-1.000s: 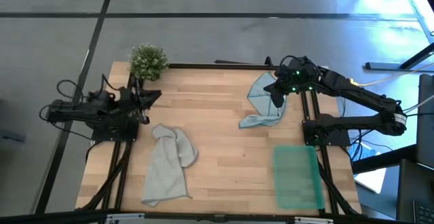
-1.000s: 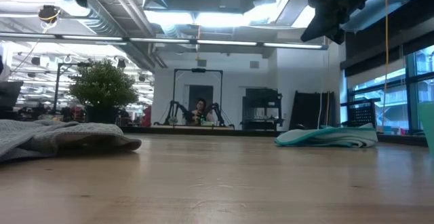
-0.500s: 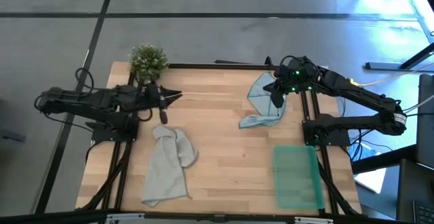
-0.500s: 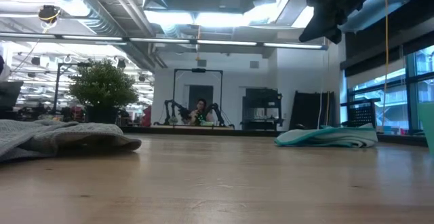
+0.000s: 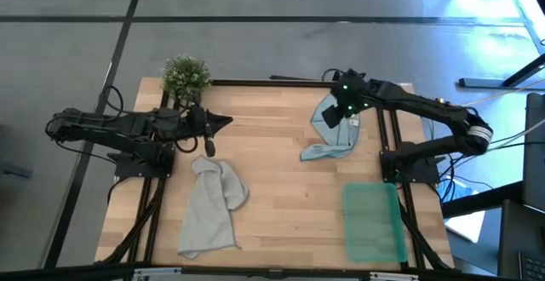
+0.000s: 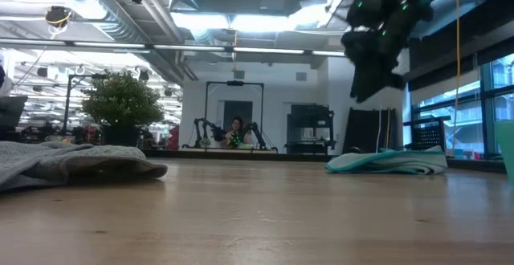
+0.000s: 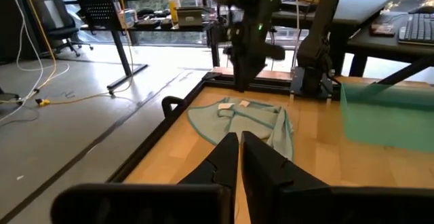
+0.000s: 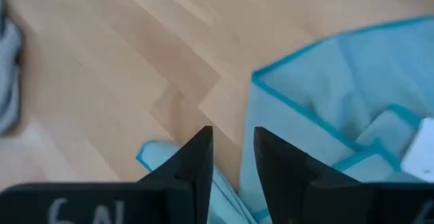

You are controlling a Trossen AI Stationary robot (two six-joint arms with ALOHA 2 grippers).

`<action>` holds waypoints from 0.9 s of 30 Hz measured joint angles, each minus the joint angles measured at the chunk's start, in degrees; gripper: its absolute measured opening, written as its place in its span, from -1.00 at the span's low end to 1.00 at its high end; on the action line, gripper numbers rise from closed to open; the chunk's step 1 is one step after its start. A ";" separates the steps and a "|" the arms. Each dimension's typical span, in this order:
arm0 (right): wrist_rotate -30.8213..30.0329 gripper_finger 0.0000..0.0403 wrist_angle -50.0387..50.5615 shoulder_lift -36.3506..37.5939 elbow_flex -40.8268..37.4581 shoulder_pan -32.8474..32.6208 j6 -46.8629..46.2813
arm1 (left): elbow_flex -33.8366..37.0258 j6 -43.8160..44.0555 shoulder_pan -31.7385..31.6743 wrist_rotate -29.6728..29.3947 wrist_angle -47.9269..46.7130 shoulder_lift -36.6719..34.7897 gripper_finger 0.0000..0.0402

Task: Roll microfiber towels into tight, uniform cylinder then place into a basket
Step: Fold the blue towel

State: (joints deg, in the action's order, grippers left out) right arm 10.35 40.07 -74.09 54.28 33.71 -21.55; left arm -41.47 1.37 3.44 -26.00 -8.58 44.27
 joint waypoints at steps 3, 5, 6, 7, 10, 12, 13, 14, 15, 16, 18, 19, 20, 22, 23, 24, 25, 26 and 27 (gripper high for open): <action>2.72 -0.45 0.30 -4.08 0.00 0.05 3.30 | 0.00 0.00 0.00 0.00 0.00 0.00 -0.97; 2.51 -0.45 0.85 -6.22 0.00 0.12 3.67 | 0.00 0.00 0.00 -0.01 0.00 0.00 -0.98; 2.14 -0.45 0.86 -7.02 0.00 0.37 3.21 | 0.00 0.00 0.00 0.00 0.00 0.00 -0.99; 1.90 -0.45 0.94 -7.62 0.00 0.88 2.28 | 0.00 0.00 0.00 0.00 0.00 -0.02 -0.99; 0.49 -0.45 1.22 -9.07 0.54 3.20 0.01 | 0.00 0.00 0.00 0.00 0.01 -0.02 -0.99; -0.83 -0.45 1.16 -9.78 2.06 5.14 -1.01 | 0.00 0.00 -0.07 0.00 0.04 -0.02 -0.98; -1.44 -0.45 0.99 -10.10 3.00 6.15 -1.12 | 0.00 0.00 -0.15 0.00 0.02 -0.02 -0.97; -1.58 -0.45 0.88 -10.57 3.91 7.24 -1.03 | 0.00 0.00 -0.26 -0.02 0.02 -0.02 -0.96; -1.63 -0.45 0.96 -11.18 4.94 8.32 -0.67 | 0.00 0.00 -0.42 -0.02 0.04 -0.02 -0.94; -1.75 -0.45 1.13 -11.80 5.97 9.23 -0.39 | 0.00 0.00 -0.58 -0.02 0.03 -0.02 -0.93; -2.28 -0.45 1.59 -13.26 8.14 11.06 0.60 | 0.00 0.00 -0.90 -0.02 0.03 -0.02 -0.90; -2.59 -0.45 2.38 -14.13 9.25 11.98 1.02 | 0.00 0.00 -1.10 -0.02 0.04 -0.02 -0.89; -2.78 -0.45 4.09 -15.08 10.29 12.78 1.61 | 0.00 0.00 -1.29 -0.02 0.02 -0.02 -0.88; -2.60 -0.45 9.46 -16.85 12.39 13.97 2.97 | 0.00 0.00 -1.47 -0.04 0.03 -0.02 -0.86; -2.57 -0.45 12.45 -17.49 13.42 14.37 3.92 | 0.00 0.00 -1.46 -0.04 0.04 -0.02 -0.85; -2.63 -0.45 15.24 -17.99 14.28 14.54 4.63 | 0.00 0.00 -1.46 -0.03 0.03 -0.02 -0.84; -2.74 -0.45 17.72 -18.41 14.85 14.63 5.46 | 0.00 0.00 -1.46 -0.02 0.02 -0.02 -0.83; -2.91 -0.45 19.81 -18.79 14.99 14.59 6.09 | 0.00 -0.01 -1.46 -0.02 0.03 -0.02 -0.82; -3.03 -0.45 21.33 -19.12 14.95 14.54 7.09 | 0.00 -0.01 -1.46 -0.02 0.02 -0.02 -0.81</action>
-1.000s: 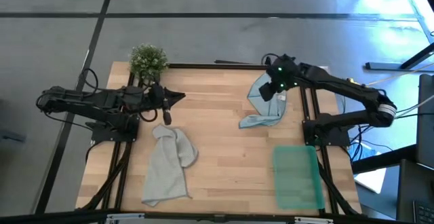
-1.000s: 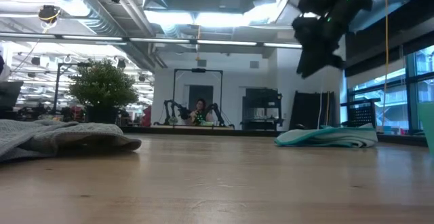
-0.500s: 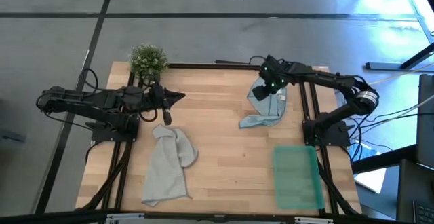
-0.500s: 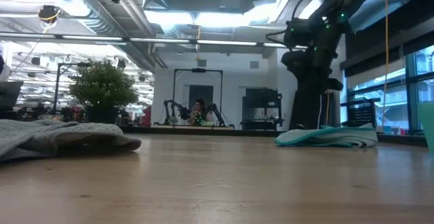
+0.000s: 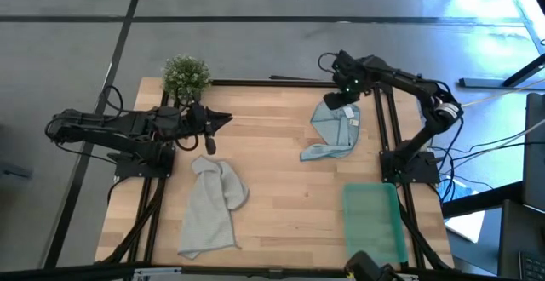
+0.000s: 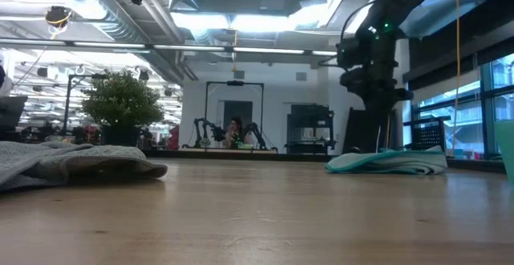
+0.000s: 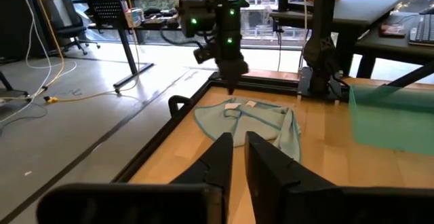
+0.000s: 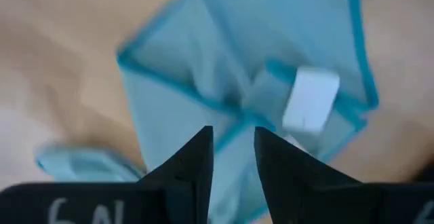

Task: Roll microfiber towels into tight, uniform cylinder then place into a basket
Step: Fold the blue towel

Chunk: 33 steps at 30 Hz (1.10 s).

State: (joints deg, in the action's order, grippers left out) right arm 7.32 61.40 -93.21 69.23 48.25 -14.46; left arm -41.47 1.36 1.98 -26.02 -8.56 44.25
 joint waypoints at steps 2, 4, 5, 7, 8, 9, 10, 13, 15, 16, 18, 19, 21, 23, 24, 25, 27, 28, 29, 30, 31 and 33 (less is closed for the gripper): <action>-0.01 -0.45 0.87 -0.50 -0.30 -0.09 1.64 | 0.00 0.01 0.00 0.00 0.00 0.00 -0.79; 0.02 -0.45 0.89 -1.05 -0.95 -0.18 2.68 | 0.00 0.01 0.00 0.00 0.00 0.00 -0.78; 0.05 -0.45 0.91 -1.50 -1.39 -0.37 2.97 | 0.00 -0.01 0.00 -0.02 0.00 0.00 -0.78; -0.12 -0.45 0.76 -2.33 -2.25 -0.53 3.23 | 0.00 -0.01 0.00 0.00 0.00 0.00 -0.77; -0.16 -0.45 0.70 -2.73 -2.68 -0.55 3.24 | 0.00 -0.01 0.00 -0.01 0.00 0.00 -0.77; -0.12 -0.45 0.39 -3.17 -3.00 -0.57 3.22 | 0.00 -0.01 0.00 -0.02 0.00 0.00 -0.77; -0.16 -0.45 -0.48 -3.69 -3.29 -0.57 3.17 | 0.00 0.00 0.00 -0.01 0.00 0.00 -0.77; -0.22 -0.45 -3.53 -5.03 -3.73 -0.52 3.15 | 0.00 -0.01 0.00 -0.01 0.00 0.00 -0.79; -0.22 -0.45 -4.37 -5.96 -3.74 -0.53 3.13 | 0.00 -0.01 0.00 -0.02 0.00 0.00 -0.81; -0.23 -0.45 -4.43 -6.42 -3.75 -0.53 3.01 | 0.00 -0.01 0.00 -0.02 0.01 0.00 -0.82; -1.03 -0.45 -4.39 -7.07 -3.78 -0.55 3.01 | 0.00 -0.01 0.00 -0.01 0.00 0.00 -0.83; -1.80 -0.45 -4.39 -7.34 -3.78 -0.57 2.99 | 0.00 -0.01 0.00 -0.02 0.01 0.00 -0.84; -3.16 -0.45 -4.39 -7.87 -3.78 -0.53 3.03 | 0.00 -0.01 0.00 -0.01 0.00 0.00 -0.86; -3.24 -0.45 -4.45 -8.23 -3.78 -0.53 3.67 | 0.00 -0.01 0.00 -0.01 0.00 0.00 -0.88; -3.30 -0.45 -4.46 -8.37 -3.78 -0.53 4.23 | 0.00 -0.01 0.00 -0.01 0.00 0.00 -0.88; -3.35 -0.45 -4.43 -8.51 -3.78 -0.53 4.44 | 0.00 -0.01 0.00 -0.01 0.00 0.00 -0.89; -3.35 -0.45 -4.43 -8.81 -3.78 -0.53 4.46 | 0.00 -0.01 0.00 -0.02 0.00 0.00 -0.91; -3.35 -0.45 -4.30 -8.89 -3.78 -0.53 4.52 | 0.00 -0.01 0.00 -0.02 0.00 0.00 -0.92; -3.35 -0.45 -4.14 -8.98 -3.78 -0.53 4.77 | 0.00 -0.01 0.00 0.00 0.00 0.00 -0.92; -3.33 -0.45 -4.08 -9.17 -3.78 -0.53 5.67 | 0.00 -0.01 0.00 0.00 0.00 0.00 -0.93; -3.33 -0.45 -4.02 -9.38 -3.78 -0.53 6.58 | 0.00 -0.01 0.00 0.00 0.00 0.00 -0.94; -3.33 -0.45 -3.52 -9.55 -3.81 -0.53 8.57 | 0.00 -0.01 0.00 -0.02 0.01 0.00 -0.95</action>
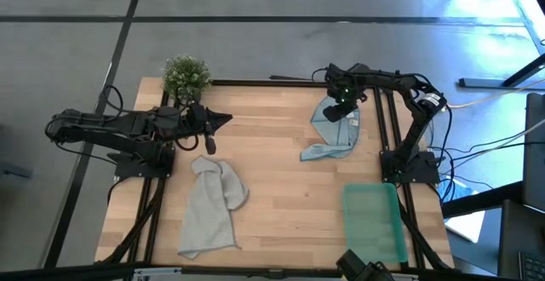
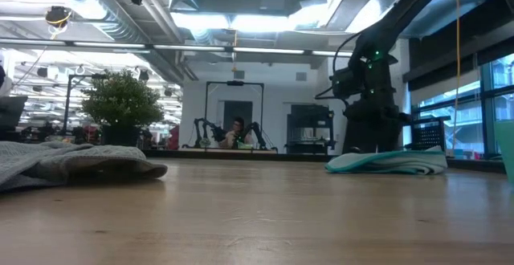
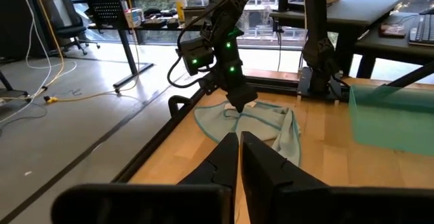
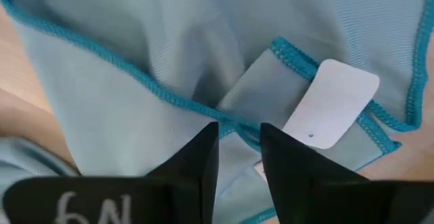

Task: Roll microfiber towels into tight, uniform cylinder then place into a basket
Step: Fold the blue towel

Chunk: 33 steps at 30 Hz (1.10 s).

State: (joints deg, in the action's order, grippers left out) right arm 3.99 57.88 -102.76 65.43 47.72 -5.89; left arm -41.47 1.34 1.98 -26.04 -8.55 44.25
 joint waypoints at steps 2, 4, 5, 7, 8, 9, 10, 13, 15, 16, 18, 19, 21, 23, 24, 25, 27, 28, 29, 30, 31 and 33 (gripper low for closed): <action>0.00 -0.45 -0.04 0.00 0.00 0.00 0.29 | 0.02 0.00 0.00 -0.01 -0.01 0.00 -0.96; 0.00 -0.46 0.08 0.00 0.00 0.00 0.55 | 0.02 0.00 0.00 -0.01 -0.01 0.00 -0.97; 0.00 -0.49 0.14 0.00 0.00 0.00 0.93 | 0.02 0.00 0.00 0.00 -0.01 0.00 -0.98; 0.00 -0.57 0.16 0.00 0.00 -0.04 2.21 | 0.02 0.00 0.02 0.02 -0.01 0.00 -0.99; 0.01 -0.62 0.18 0.00 0.00 -0.04 2.89 | 0.02 0.00 0.00 -0.01 -0.01 0.00 -0.99; 0.02 -0.68 0.21 0.00 0.00 -0.04 3.32 | 0.02 0.00 0.02 -0.01 -0.01 0.00 -0.99; 0.00 -0.75 0.26 0.00 0.00 -0.04 3.77 | 0.02 0.00 0.02 -0.01 -0.01 0.00 -1.00; 0.00 -0.94 0.27 0.00 0.00 -0.04 5.44 | 0.02 0.00 0.02 0.00 -0.01 0.00 -0.98; 0.01 -0.96 0.27 0.00 0.00 -0.04 6.25 | 0.02 0.00 0.02 -0.01 -0.01 0.00 -0.96; 0.01 -0.96 0.27 0.00 0.00 -0.04 6.36 | 0.02 0.00 0.02 0.00 -0.01 0.00 -0.94; 0.02 -0.97 0.23 0.00 0.00 -0.06 7.30 | 0.02 0.00 0.02 0.01 -0.01 0.00 -0.91; 0.02 -0.98 0.21 0.10 0.00 -0.07 7.76 | 0.02 0.00 0.02 0.01 -0.01 0.00 -0.90; 0.02 -0.98 0.40 0.40 0.25 -0.42 7.91 | 0.02 0.00 0.02 -0.01 -0.01 0.00 -0.88; 0.02 -0.98 0.77 1.04 1.19 -1.06 7.91 | 0.02 0.00 0.02 0.01 -0.01 0.00 -0.86; 0.03 -0.98 0.85 1.54 1.81 -1.69 7.95 | 0.02 0.00 0.02 -0.01 -0.01 0.00 -0.85; 0.06 -0.98 0.86 1.99 2.53 -2.35 7.94 | 0.02 0.00 0.02 -0.01 -0.01 0.00 -0.84; 0.17 -0.98 0.84 2.71 4.18 -3.86 7.94 | 0.04 0.00 0.02 -0.01 -0.01 0.00 -0.82; 0.23 -0.99 0.90 3.07 5.21 -4.61 7.95 | 0.04 0.00 0.02 0.01 -0.01 -0.01 -0.82; 0.49 -0.99 0.96 3.36 6.42 -5.44 7.94 | 0.04 0.00 0.02 0.00 -0.03 0.00 -0.81; 0.64 -0.99 1.01 3.45 7.79 -6.38 7.93 | 0.04 0.00 0.02 -0.01 -0.03 0.00 -0.80; 0.83 -0.99 0.93 3.45 9.31 -7.25 7.91 | 0.04 0.00 0.02 0.01 -0.01 0.00 -0.80; 1.11 -0.99 0.69 3.45 12.07 -9.26 7.93 | 0.04 0.00 0.02 -0.01 -0.03 0.00 -0.80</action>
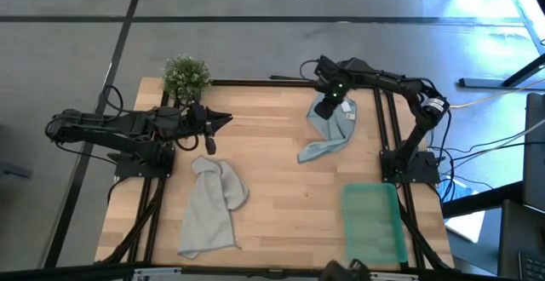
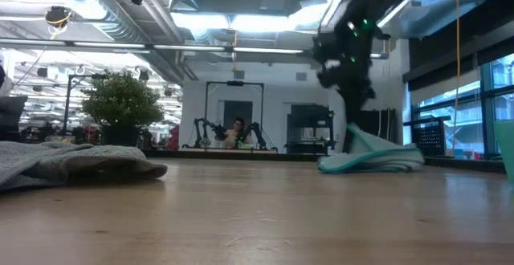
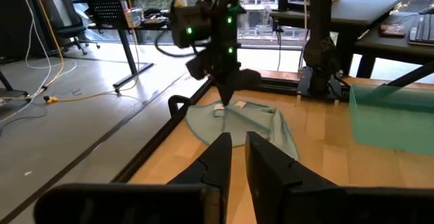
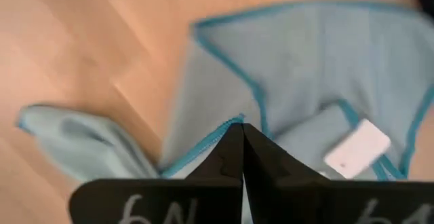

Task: Roll microfiber towels into tight, uniform cylinder then place into a basket
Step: Fold the blue towel

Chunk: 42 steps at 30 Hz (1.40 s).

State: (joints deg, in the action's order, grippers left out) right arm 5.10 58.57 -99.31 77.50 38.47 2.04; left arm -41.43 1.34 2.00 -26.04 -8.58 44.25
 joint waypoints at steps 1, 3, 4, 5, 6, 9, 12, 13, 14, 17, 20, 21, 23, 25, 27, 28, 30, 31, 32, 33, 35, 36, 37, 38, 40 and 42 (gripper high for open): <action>0.44 -0.99 -0.78 0.00 1.37 -1.08 0.02 | 0.00 0.00 0.00 0.00 0.02 -0.02 -0.80; 1.15 -0.99 -2.43 0.00 3.79 -3.28 -0.06 | 0.00 0.00 0.02 0.02 0.00 -0.02 -0.79; 1.93 -0.99 -2.53 0.00 5.04 -4.31 -0.07 | 0.00 0.00 0.02 0.00 0.00 0.00 -0.79; 3.07 -0.99 -3.13 0.00 6.11 -5.35 -0.08 | 0.00 0.00 0.02 0.01 0.02 0.00 -0.79; 3.97 -0.99 -4.38 0.00 7.05 -6.40 -0.12 | 0.00 0.00 0.02 0.01 0.02 -0.02 -0.79; 6.03 -0.99 -8.54 0.00 8.60 -9.29 -0.23 | 0.00 0.00 0.02 0.00 0.02 -0.01 -0.79; 7.48 -1.00 -14.21 0.00 8.23 -11.67 -0.24 | 0.00 0.00 0.02 0.00 0.01 -0.02 -0.79; 8.02 -1.00 -16.46 0.00 7.62 -12.43 -0.24 | 0.00 0.00 0.02 0.01 0.02 -0.01 -0.79; 8.47 -1.00 -18.57 -0.22 7.00 -13.21 -0.19 | 0.00 0.00 0.02 0.02 0.00 0.00 -0.79; 10.23 -1.00 -23.77 -0.88 5.28 -14.83 1.03 | 0.00 0.00 0.02 0.01 0.00 -0.02 -0.79; 11.12 -1.00 -27.00 -2.34 5.04 -15.83 1.33 | 0.00 0.00 0.02 0.02 0.00 -0.01 -0.79; 11.23 -1.00 -27.89 -3.06 5.04 -15.93 1.33 | 0.00 0.00 0.02 0.02 0.02 -0.04 -0.79; 11.13 -1.00 -28.57 -4.75 5.02 -15.92 1.22 | 0.00 0.00 0.02 0.02 -0.02 -0.02 -0.79; 11.73 -1.00 -29.34 -6.50 5.02 -15.88 1.27 | 0.00 0.01 0.04 0.02 -0.05 -0.02 -0.79; 11.91 -1.00 -29.30 -7.85 4.95 -15.87 1.25 | 0.00 0.02 0.15 0.02 -0.19 -0.02 -0.79; 12.28 -0.99 -29.22 -8.30 4.93 -15.89 1.25 | 0.00 0.02 0.24 0.04 -0.37 -0.02 -0.79; 12.71 -0.96 -29.52 -8.71 4.93 -15.90 1.25 | 0.00 0.02 0.24 0.03 -1.38 -0.02 -0.79; 12.70 -0.93 -29.32 -8.74 4.93 -15.92 1.27 | 0.00 0.07 0.24 0.05 -2.06 0.00 -0.79; 12.74 -0.90 -29.42 -8.74 4.93 -15.92 1.40 | 0.00 0.09 0.24 0.04 -2.47 0.00 -0.79; 12.72 -0.87 -29.79 -8.74 4.93 -15.92 1.63 | 0.00 0.11 0.26 0.04 -2.77 0.00 -0.79; 12.70 -0.81 -30.53 -8.74 4.93 -15.90 1.66 | 0.00 0.11 0.26 0.10 -3.13 0.00 -0.79; 12.67 -0.78 -30.85 -8.74 4.93 -15.90 1.39 | 0.00 0.11 0.26 0.09 -3.09 0.00 -0.79; 12.66 -0.76 -31.05 -8.74 4.93 -15.90 1.38 | 0.00 0.11 0.26 0.10 -3.06 0.00 -0.79; 12.66 -0.73 -31.19 -8.74 4.94 -15.90 1.46 | 0.00 0.09 0.26 0.11 -3.05 0.00 -0.79; 12.64 -0.66 -31.06 -8.74 4.95 -15.90 1.79 | 0.00 0.08 0.26 0.11 -3.06 0.00 -0.79; 12.64 -0.58 -31.09 -8.74 4.95 -15.90 2.86 | 0.00 0.07 0.26 0.13 -3.00 0.00 -0.79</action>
State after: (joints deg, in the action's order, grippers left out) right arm 17.74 27.49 -108.05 82.46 22.57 4.90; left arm -41.43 1.41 2.26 -25.91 -11.57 44.25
